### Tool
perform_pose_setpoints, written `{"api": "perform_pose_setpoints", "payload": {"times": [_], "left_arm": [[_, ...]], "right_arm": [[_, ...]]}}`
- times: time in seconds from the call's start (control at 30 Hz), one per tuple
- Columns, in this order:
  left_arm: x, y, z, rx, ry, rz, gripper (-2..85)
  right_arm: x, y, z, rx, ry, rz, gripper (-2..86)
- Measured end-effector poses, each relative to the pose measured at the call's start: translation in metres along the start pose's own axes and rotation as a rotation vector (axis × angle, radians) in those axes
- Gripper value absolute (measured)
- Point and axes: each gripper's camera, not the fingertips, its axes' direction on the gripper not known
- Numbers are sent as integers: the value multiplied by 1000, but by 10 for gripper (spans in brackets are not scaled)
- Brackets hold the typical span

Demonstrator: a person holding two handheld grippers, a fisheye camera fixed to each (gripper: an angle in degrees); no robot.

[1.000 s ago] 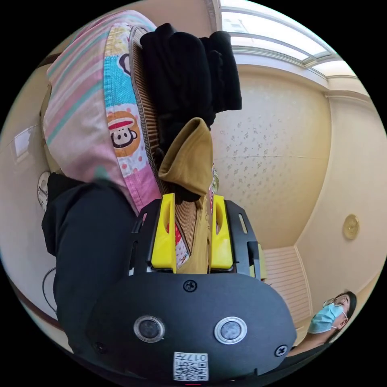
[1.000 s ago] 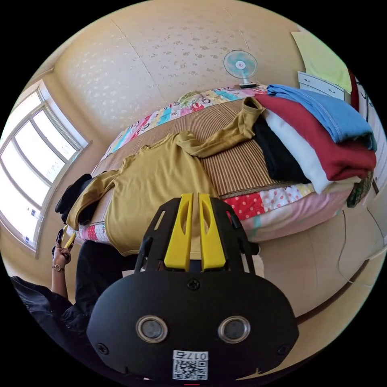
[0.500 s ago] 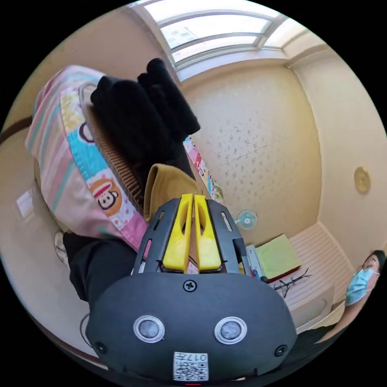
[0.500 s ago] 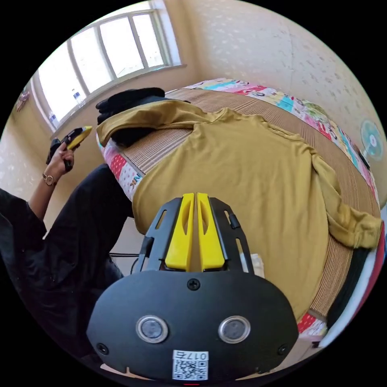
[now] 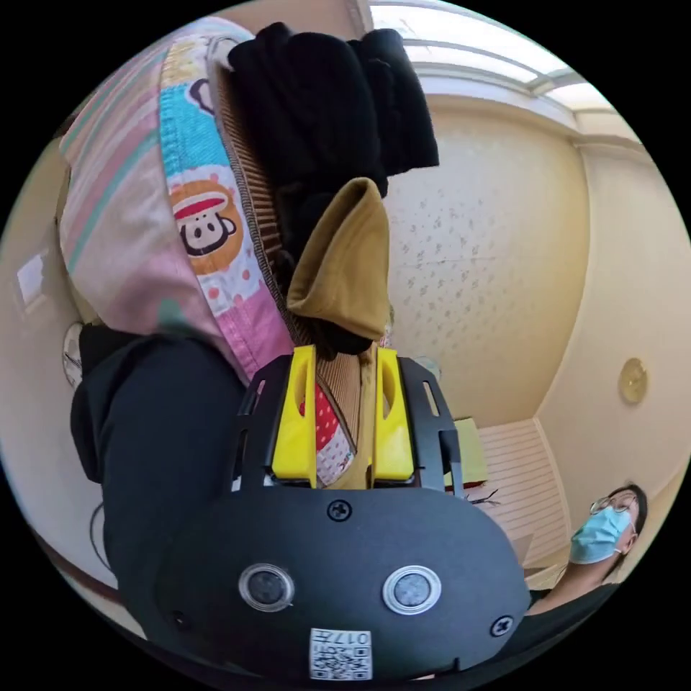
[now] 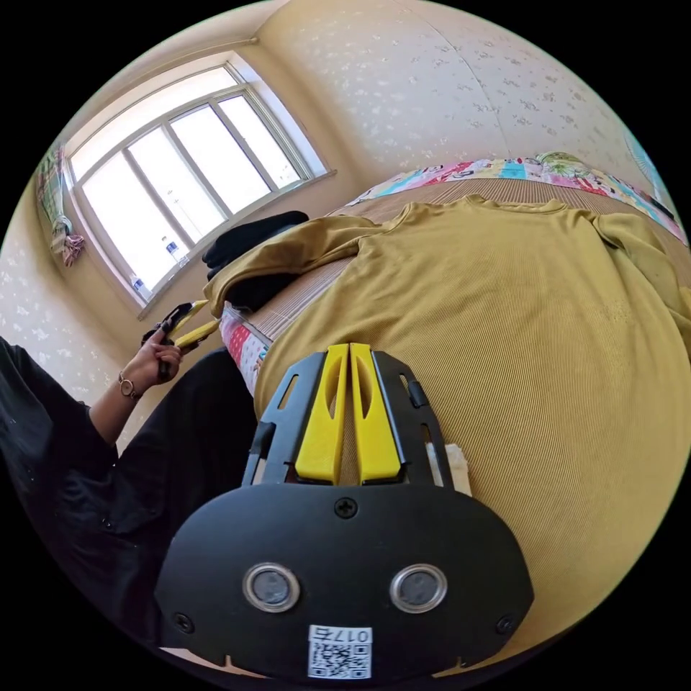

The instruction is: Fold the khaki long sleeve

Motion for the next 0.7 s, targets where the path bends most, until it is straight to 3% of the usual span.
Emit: {"api": "perform_pose_setpoints", "payload": {"times": [0.07, 0.2, 0.3, 0.43, 0.5, 0.6, 0.7], "left_arm": [[-16, 4, -2, 117, 101, -99, 116], [-8, 5, -7, 178, 83, -88, 53], [40, -5, -16, 150, -31, 90, 41], [154, -18, -40, 292, -187, 408, 39], [199, -22, -36, 355, -170, 502, 39], [272, -19, 12, 371, -124, 642, 38], [335, 5, 119, 213, -62, 767, 39]], "right_arm": [[-5, 3, 0, 3, 28, -12, 5], [-20, 2, 3, -27, 111, -30, 4], [-37, -5, 10, -73, 167, -38, 4], [-65, -21, 36, -126, 244, -96, 4], [-78, -29, 50, -149, 201, -147, 4], [-93, -36, 68, -182, 131, -221, 4], [-93, -33, 63, -157, 129, -235, 5]]}}
